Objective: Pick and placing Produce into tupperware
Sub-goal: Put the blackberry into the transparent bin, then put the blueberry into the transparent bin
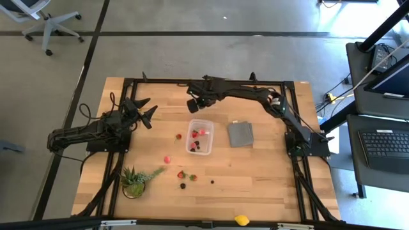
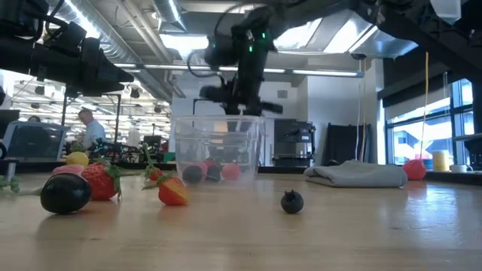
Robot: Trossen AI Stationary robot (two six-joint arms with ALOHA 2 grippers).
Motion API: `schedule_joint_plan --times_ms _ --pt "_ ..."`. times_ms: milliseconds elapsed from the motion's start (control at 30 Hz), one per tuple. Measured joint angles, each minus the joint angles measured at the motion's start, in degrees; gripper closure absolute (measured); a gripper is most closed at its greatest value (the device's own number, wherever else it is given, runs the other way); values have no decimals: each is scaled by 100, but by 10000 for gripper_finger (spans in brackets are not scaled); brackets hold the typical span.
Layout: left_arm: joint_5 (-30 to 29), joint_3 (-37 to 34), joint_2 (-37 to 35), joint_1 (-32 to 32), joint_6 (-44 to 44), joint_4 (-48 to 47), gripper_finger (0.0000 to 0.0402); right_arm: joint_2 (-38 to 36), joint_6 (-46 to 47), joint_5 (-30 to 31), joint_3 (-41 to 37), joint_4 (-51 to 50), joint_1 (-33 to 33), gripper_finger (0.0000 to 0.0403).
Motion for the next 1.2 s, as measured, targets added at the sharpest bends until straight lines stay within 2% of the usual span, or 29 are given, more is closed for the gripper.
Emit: schedule_joint_plan --times_ms 267,533,900,1100,1200 --pt "0 0 0 0 1 0 140 -32 319 -279 923 -1181 785 308" --pt "-2 0 0 0 1 0 140 12 771 -318 408 -925 1482 306" --pt "-1 0 0 -1 0 1 140 15 876 -470 36 -529 1608 265" --pt "-2 0 -2 -2 1 0 140 15 753 -1069 36 -584 1592 246" --pt "-1 0 -1 0 -1 0 140 15 584 -1093 204 -808 1599 234"
